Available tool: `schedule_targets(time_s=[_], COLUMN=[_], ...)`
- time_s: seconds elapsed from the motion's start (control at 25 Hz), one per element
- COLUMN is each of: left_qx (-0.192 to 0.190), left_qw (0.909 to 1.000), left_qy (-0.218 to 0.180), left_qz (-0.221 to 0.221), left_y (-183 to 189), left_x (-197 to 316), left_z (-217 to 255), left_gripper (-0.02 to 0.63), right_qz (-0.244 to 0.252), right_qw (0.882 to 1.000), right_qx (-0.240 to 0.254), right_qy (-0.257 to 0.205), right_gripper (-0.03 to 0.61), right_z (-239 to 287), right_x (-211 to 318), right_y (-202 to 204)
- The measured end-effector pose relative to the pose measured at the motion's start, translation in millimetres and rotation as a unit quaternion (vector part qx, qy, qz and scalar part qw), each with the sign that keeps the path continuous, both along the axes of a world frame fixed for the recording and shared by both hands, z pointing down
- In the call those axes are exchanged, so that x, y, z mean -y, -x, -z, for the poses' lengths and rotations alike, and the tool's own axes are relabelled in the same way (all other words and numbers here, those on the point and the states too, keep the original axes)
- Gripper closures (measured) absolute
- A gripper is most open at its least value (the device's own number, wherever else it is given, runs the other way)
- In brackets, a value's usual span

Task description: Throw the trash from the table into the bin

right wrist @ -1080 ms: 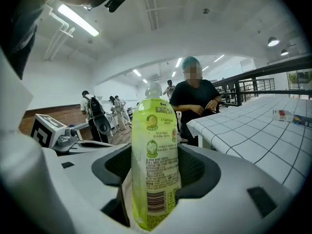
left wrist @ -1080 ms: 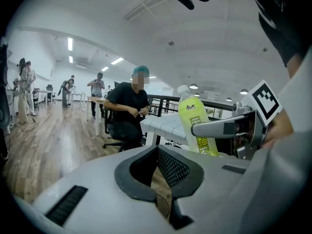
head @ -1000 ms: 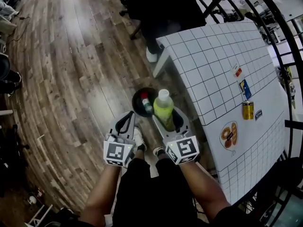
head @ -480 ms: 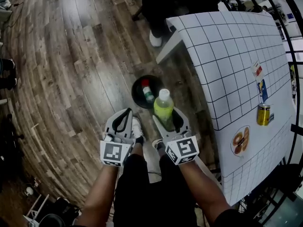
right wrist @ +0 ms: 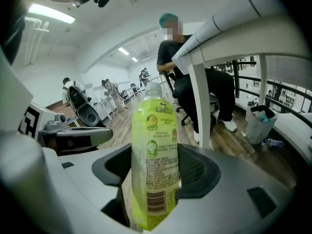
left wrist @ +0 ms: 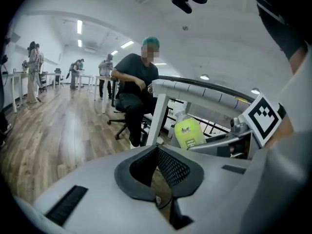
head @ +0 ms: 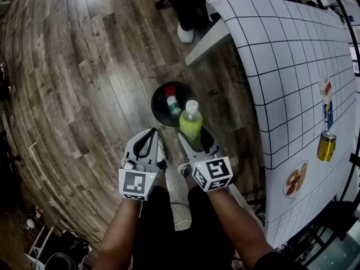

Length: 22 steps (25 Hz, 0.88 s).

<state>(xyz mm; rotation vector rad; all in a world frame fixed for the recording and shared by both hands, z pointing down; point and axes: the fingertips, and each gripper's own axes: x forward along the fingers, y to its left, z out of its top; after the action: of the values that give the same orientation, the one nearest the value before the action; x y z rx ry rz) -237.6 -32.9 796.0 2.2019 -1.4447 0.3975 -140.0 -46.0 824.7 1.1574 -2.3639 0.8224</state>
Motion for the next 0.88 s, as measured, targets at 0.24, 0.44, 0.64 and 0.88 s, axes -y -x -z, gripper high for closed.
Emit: schedule_targets(time_s=[0.24, 0.44, 0.64, 0.88], left_qx=[0.003, 0.013, 0.015, 0.014], left_qw=[1.0, 0.9998, 0.9997, 0.9994], left_qy=[0.008, 0.013, 0.021, 0.031], left_qz=[0.003, 0.0, 0.005, 0.003], left_y=[2, 9, 15, 20], left_x=[4, 6, 4, -3], left_z=[-26, -41, -47, -54], left_gripper=[0.592, 0.592, 0.592, 0.592], right_qz=[-0.007, -0.004, 0.014, 0.02], right_qw=[1.0, 0.999, 0.997, 0.995], right_qx=[-0.017, -0.026, -0.069, -0.087], right_qy=[0.02, 0.021, 0.033, 0.038], right_gripper=[0.287, 0.287, 0.282, 0.232], right_z=[-51, -72, -99, -111], right_x=[10, 20, 23, 27], right_y=[-4, 1, 10, 15])
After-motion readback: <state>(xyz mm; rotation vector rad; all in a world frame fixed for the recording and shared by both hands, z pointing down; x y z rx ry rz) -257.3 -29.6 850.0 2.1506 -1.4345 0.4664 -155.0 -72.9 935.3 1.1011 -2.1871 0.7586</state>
